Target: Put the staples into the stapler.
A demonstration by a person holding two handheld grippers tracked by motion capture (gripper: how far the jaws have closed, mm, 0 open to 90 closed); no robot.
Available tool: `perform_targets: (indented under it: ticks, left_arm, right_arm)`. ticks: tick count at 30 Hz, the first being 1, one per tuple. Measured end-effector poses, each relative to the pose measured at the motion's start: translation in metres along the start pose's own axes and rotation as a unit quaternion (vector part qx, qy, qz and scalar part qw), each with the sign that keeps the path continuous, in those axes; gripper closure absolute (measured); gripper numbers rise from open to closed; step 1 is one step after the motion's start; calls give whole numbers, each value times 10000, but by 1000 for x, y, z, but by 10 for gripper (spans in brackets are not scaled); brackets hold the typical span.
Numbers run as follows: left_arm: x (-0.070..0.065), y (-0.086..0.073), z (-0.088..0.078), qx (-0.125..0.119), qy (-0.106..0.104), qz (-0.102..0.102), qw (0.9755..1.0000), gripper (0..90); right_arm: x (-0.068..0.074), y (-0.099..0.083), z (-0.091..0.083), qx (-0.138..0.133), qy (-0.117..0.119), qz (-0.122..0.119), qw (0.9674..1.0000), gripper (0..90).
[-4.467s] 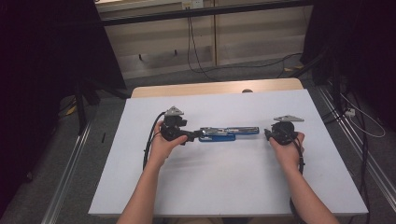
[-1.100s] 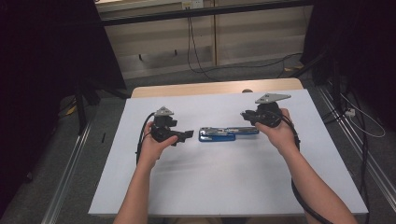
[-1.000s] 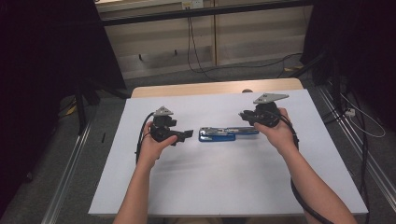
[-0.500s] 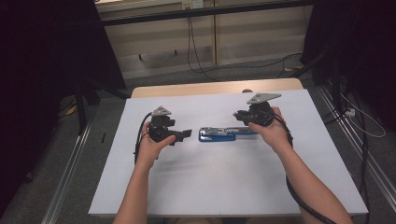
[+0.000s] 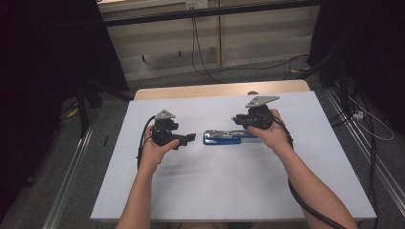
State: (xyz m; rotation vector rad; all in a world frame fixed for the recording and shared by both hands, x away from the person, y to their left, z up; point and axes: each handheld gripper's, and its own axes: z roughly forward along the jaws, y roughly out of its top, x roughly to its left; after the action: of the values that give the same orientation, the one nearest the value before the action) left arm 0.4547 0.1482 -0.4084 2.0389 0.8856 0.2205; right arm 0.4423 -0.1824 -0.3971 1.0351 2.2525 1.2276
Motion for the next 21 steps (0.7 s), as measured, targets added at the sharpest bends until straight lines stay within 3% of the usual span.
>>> perform_targets:
  ticks: [13,21]
  left_arm:
    - [2,-1,1,5,-51,-41,10000,83]
    - [2,-1,0,-3,-39,-53,10000,83]
  right_arm:
    - [9,8,11,52,320,-315,9990,796]
    - [11,14,15,27,490,-385,9981,796]
